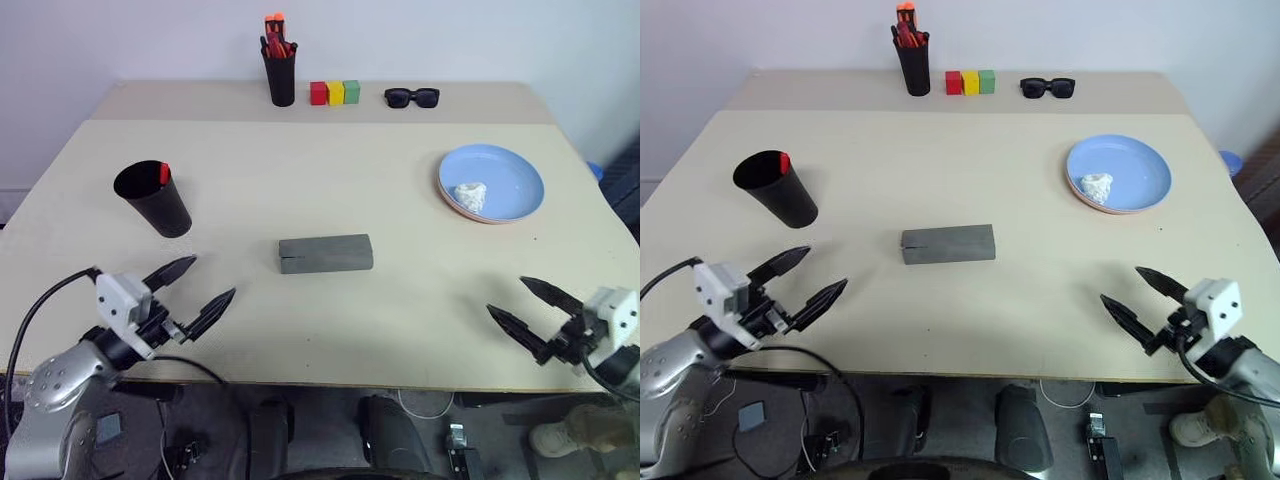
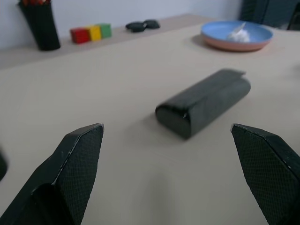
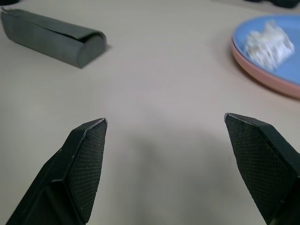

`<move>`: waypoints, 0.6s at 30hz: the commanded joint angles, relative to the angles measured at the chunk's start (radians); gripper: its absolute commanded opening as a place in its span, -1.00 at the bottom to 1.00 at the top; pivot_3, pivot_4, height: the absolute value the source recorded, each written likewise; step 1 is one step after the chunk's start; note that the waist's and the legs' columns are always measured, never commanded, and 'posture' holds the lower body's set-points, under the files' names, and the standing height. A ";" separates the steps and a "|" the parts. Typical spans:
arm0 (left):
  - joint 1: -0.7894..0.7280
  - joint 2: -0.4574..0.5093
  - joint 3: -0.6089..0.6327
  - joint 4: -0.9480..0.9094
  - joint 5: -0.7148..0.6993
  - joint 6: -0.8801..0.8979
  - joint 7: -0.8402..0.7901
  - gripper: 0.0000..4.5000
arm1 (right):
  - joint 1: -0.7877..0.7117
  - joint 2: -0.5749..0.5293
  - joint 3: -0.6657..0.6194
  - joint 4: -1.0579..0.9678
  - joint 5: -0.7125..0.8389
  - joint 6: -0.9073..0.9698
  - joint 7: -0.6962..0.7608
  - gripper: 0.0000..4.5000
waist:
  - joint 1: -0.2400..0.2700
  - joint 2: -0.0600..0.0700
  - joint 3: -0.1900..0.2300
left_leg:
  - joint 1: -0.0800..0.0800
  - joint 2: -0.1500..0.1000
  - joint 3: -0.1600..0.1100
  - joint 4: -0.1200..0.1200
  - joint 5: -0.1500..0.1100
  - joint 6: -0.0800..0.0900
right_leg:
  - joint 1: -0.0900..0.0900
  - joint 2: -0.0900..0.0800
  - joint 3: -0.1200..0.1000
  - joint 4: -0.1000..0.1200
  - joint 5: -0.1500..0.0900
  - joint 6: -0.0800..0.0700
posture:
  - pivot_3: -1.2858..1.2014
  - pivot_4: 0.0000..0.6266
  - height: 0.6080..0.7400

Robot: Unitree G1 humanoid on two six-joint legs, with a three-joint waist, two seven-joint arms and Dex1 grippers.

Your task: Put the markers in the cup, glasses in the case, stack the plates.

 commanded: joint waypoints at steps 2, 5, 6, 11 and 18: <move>0.016 -0.010 0.005 -0.011 -0.001 -0.048 0.001 1.00 | 0.020 0.002 -0.070 0.058 0.005 -0.042 0.034 0.80 | -0.001 0.000 0.000 | 0.000 -0.001 0.000 -0.001 0.000 0.000 | 0.001 -0.001 0.000 -0.003 0.000 0.000 | 0.03 -0.52 1.00; 0.035 -0.015 0.000 0.001 0.009 -0.061 0.000 1.00 | 0.039 0.004 -0.092 0.055 0.012 -0.035 0.033 0.80 | -0.004 0.001 -0.001 | 0.000 -0.001 0.001 -0.002 0.000 0.000 | 0.001 -0.001 0.000 -0.005 0.001 -0.001 | 0.03 -0.52 1.00; 0.038 -0.016 -0.004 0.001 0.012 -0.063 0.003 1.00 | 0.043 0.004 -0.098 0.056 0.013 -0.034 0.034 0.80 | -0.005 0.001 -0.001 | 0.000 -0.001 0.002 -0.002 -0.001 0.001 | 0.001 -0.002 0.000 -0.005 0.001 -0.001 | 0.03 -0.52 1.00; 0.040 -0.020 -0.030 -0.006 0.027 -0.055 0.025 1.00 | 0.046 -0.001 -0.121 0.061 0.011 -0.030 0.031 0.80 | -0.003 0.002 -0.001 | 0.000 0.000 0.002 -0.003 -0.001 0.001 | 0.001 -0.001 0.000 -0.005 0.001 -0.001 | 0.03 -0.52 1.00; 0.019 -0.028 -0.067 -0.019 0.021 -0.039 0.052 1.00 | 0.056 0.014 -0.109 0.001 0.007 -0.008 0.009 0.80 | -0.002 0.002 -0.002 | 0.000 -0.001 0.002 -0.003 -0.001 0.001 | 0.001 -0.002 0.000 -0.007 0.001 -0.001 | 0.03 -0.52 1.00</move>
